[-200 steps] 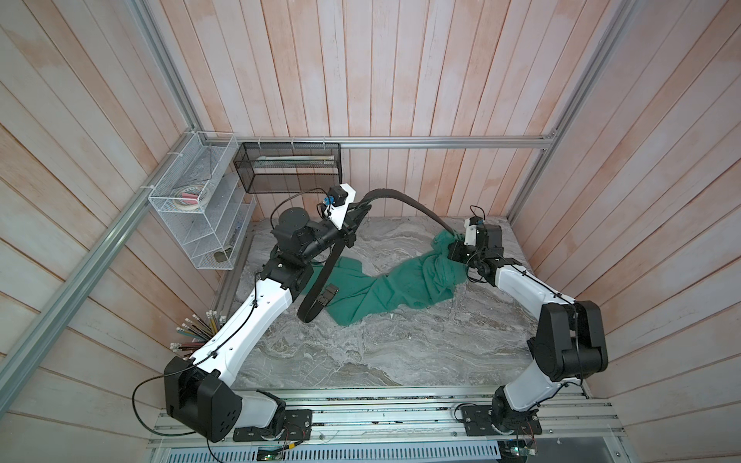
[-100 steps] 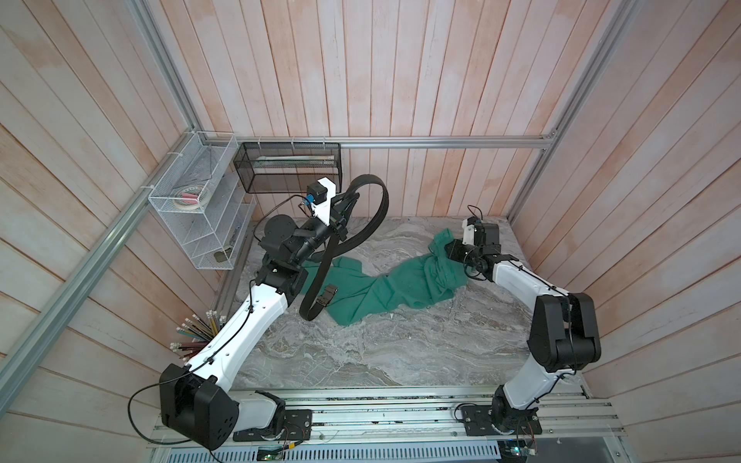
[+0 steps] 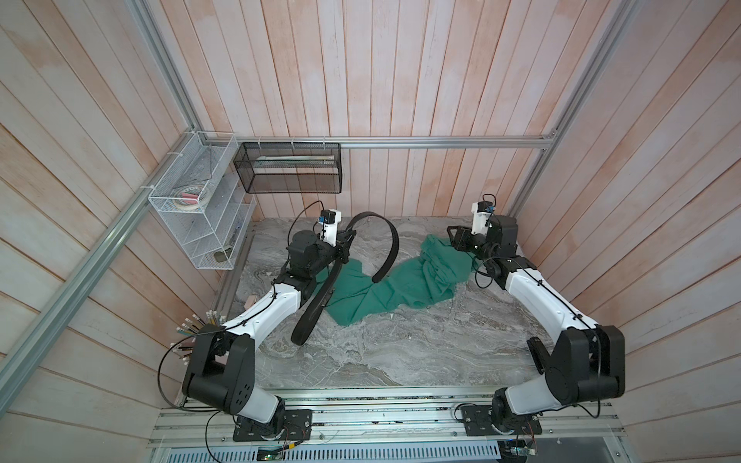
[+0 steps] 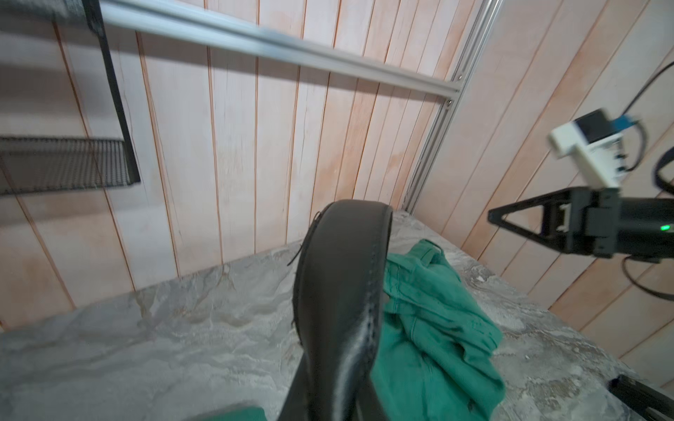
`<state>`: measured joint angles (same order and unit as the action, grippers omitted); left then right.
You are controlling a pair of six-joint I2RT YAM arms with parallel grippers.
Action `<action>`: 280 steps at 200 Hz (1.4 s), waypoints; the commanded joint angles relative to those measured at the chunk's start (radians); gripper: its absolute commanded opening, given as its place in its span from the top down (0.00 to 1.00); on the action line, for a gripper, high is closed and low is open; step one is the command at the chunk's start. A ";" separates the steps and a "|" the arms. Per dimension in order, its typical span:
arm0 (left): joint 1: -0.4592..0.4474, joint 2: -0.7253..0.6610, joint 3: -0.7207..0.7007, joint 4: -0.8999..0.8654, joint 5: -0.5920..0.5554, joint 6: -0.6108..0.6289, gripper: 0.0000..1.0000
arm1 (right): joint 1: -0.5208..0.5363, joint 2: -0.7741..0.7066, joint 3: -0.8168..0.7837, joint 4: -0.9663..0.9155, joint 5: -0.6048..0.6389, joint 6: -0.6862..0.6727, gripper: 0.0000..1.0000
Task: Remove the belt from the trousers
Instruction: Place the belt at the center of the board, then reset both arms
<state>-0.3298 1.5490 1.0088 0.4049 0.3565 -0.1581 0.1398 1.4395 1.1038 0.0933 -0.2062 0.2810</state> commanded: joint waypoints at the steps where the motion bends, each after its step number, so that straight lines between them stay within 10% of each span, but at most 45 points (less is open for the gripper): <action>1: 0.002 0.037 -0.007 0.010 -0.007 -0.036 0.78 | 0.001 -0.092 -0.106 0.120 0.076 -0.065 0.45; 27: 0.007 0.066 0.021 -0.048 -0.044 0.000 0.43 | -0.002 -0.204 -0.225 0.216 0.181 -0.100 0.39; 95: 0.062 0.018 0.124 -0.228 -0.112 0.127 0.00 | -0.088 -0.376 -0.456 0.282 0.395 -0.093 0.18; 164: 0.160 -0.120 -0.135 -0.109 -0.390 0.116 0.00 | -0.164 -0.364 -0.809 0.707 0.444 -0.110 0.11; 221: 0.340 -0.207 -0.577 0.353 -0.379 0.011 0.00 | -0.206 -0.130 -0.858 1.006 0.336 -0.169 0.10; 280: 0.418 -0.185 -0.566 0.352 -0.243 0.065 0.00 | -0.217 0.045 -0.931 1.254 0.315 -0.164 0.09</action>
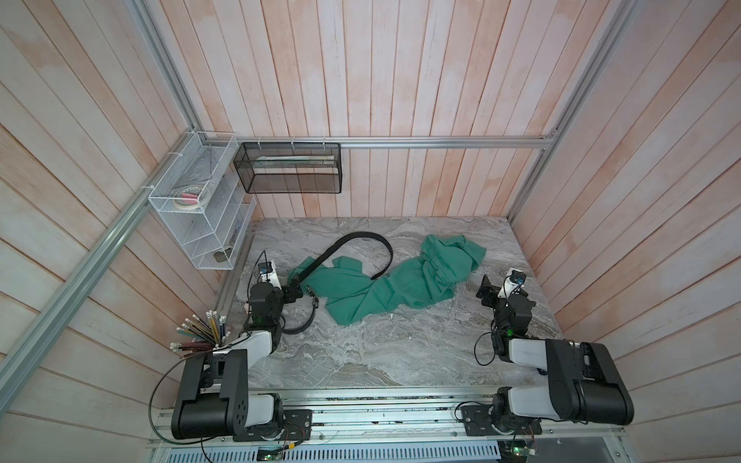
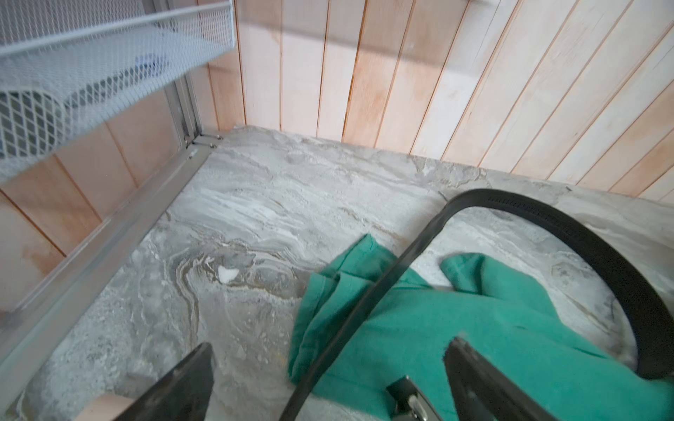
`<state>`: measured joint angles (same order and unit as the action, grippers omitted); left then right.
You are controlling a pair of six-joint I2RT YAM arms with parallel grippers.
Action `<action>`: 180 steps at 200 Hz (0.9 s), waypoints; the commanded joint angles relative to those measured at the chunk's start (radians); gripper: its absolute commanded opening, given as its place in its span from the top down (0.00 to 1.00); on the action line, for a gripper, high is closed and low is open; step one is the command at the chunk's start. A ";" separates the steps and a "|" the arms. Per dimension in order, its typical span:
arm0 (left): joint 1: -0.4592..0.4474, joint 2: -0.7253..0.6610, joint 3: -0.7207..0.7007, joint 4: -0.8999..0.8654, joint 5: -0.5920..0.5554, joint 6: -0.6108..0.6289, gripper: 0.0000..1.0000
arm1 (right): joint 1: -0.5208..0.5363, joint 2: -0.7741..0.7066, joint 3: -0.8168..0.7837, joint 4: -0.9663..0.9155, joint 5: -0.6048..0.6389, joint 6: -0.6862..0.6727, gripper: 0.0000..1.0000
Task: Remove the belt from the trousers
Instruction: Reset both arms
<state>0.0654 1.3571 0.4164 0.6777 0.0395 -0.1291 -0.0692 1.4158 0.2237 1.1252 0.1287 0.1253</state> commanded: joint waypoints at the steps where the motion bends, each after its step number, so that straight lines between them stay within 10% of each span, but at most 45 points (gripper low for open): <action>1: 0.024 0.008 0.028 0.078 0.076 0.040 0.00 | -0.008 0.070 -0.052 0.224 -0.022 -0.010 0.10; 99: 0.090 0.174 -0.056 0.337 0.368 0.081 0.00 | 0.012 0.143 -0.046 0.272 -0.026 -0.039 0.02; 180: 0.071 0.168 -0.068 0.344 0.344 0.106 0.00 | 0.014 0.143 -0.043 0.269 -0.027 -0.041 0.02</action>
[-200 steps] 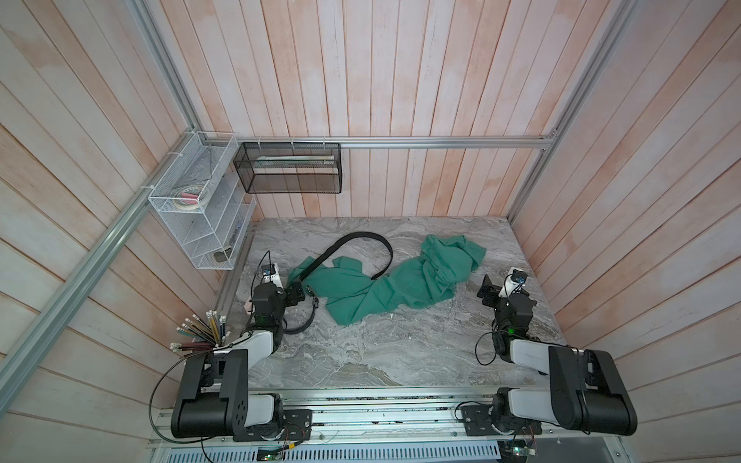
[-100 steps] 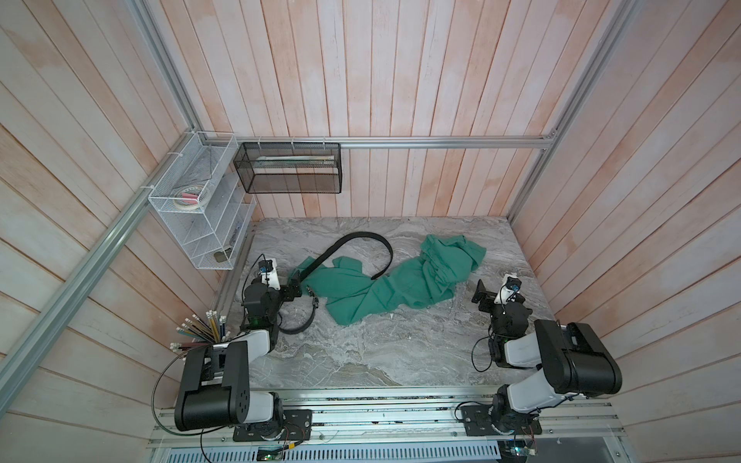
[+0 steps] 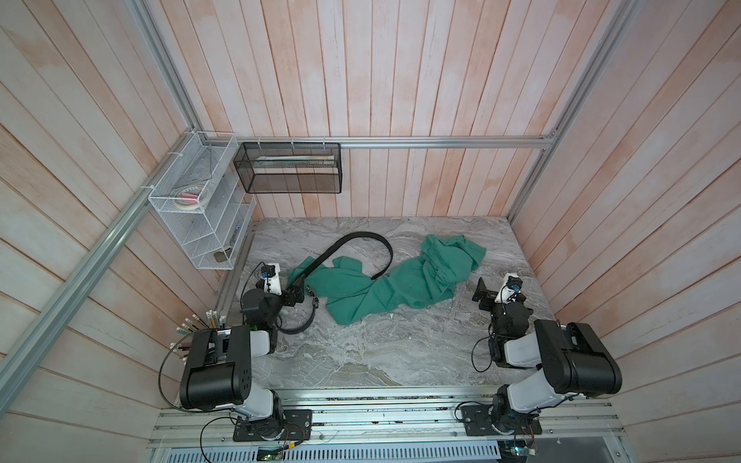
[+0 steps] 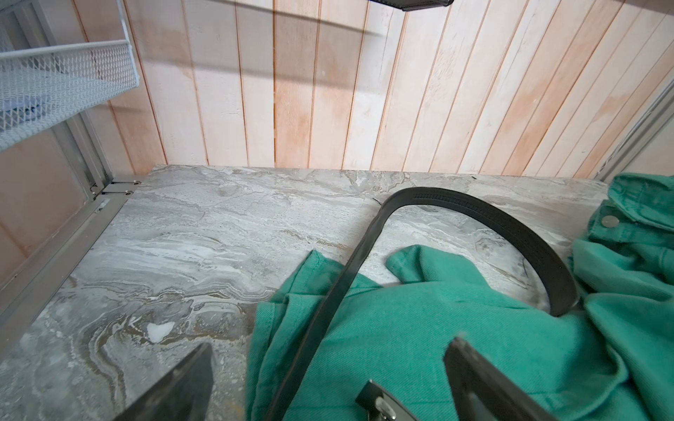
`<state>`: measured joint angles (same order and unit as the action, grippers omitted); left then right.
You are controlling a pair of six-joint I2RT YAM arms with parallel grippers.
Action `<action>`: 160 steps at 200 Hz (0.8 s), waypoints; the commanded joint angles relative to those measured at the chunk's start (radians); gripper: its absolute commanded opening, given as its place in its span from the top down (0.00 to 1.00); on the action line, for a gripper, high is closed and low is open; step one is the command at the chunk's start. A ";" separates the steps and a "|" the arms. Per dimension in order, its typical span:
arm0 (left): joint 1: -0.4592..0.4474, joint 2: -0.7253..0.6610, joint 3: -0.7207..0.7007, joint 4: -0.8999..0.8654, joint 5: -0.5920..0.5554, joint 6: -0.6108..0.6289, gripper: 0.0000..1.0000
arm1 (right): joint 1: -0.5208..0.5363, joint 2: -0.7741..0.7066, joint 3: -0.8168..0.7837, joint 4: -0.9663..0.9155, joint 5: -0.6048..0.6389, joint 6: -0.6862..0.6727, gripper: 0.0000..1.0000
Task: Remove the belt from the trousers
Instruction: Reset both arms
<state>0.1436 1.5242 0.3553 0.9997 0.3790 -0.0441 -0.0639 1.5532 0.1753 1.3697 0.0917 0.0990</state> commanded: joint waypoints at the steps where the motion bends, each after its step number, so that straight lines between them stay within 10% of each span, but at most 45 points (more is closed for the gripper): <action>1: -0.008 0.001 -0.008 0.023 0.005 0.020 0.00 | 0.009 0.006 0.006 0.024 0.011 -0.015 0.02; 39: -0.044 0.000 -0.014 0.019 -0.078 0.045 0.00 | 0.009 0.006 0.006 0.024 0.010 -0.015 0.02; 59: -0.070 0.058 -0.150 0.339 -0.201 0.029 0.00 | 0.009 0.006 0.006 0.023 0.011 -0.015 0.02; 160: -0.070 0.037 -0.089 0.185 -0.262 0.006 0.00 | 0.010 0.007 0.007 0.022 0.010 -0.016 0.02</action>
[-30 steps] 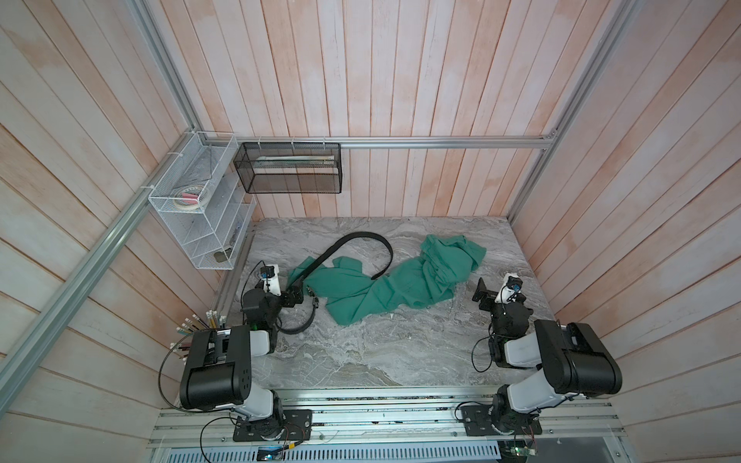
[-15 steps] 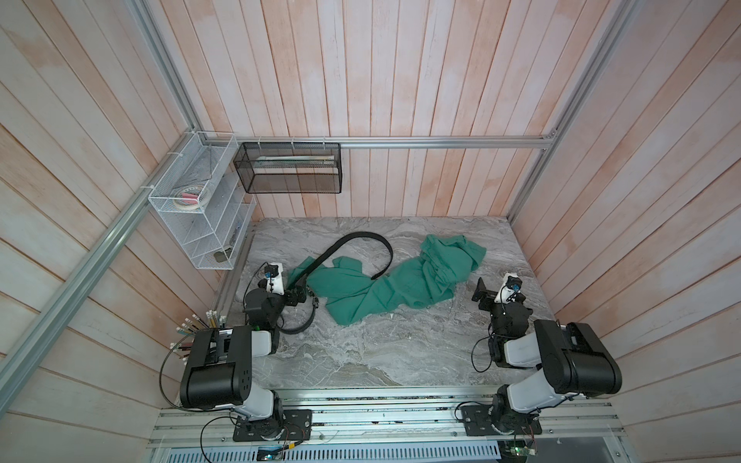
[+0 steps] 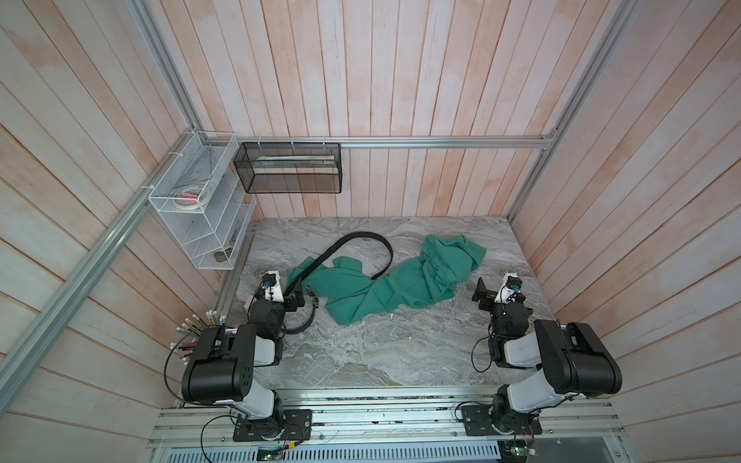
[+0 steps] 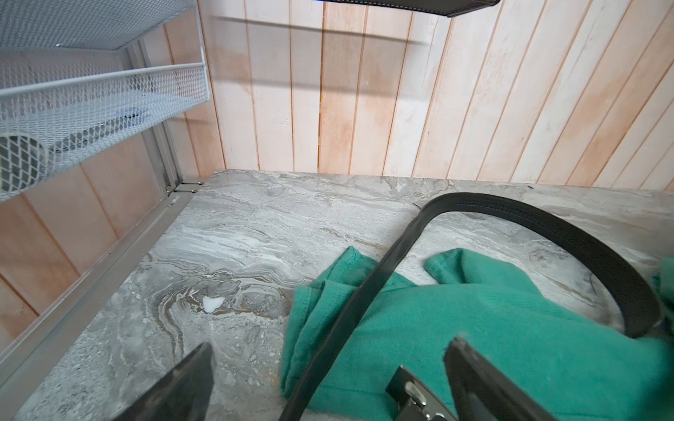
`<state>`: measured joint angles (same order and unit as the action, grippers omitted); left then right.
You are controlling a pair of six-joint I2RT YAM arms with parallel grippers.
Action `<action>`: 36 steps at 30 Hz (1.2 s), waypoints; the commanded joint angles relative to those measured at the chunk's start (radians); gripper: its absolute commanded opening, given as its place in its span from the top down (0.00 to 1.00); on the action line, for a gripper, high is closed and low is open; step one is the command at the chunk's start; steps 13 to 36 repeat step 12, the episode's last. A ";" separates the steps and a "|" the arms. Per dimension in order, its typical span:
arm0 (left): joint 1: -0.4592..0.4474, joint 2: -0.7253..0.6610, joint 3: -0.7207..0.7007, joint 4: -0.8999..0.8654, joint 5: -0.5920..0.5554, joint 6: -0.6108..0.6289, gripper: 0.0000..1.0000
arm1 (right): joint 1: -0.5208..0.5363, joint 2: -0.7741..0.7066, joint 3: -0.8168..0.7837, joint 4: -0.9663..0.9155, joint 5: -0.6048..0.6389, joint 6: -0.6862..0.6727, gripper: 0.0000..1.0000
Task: Remove the belt from the trousers
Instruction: Reset both arms
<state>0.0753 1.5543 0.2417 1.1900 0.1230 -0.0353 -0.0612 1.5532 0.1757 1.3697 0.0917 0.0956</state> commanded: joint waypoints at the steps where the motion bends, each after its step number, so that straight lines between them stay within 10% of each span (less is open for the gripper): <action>1: -0.002 0.007 0.025 -0.004 -0.005 -0.003 0.00 | 0.008 0.006 0.007 0.022 0.010 -0.013 0.02; 36: -0.003 0.007 0.026 -0.006 0.001 0.000 0.00 | 0.018 0.008 0.035 -0.027 -0.054 -0.055 0.02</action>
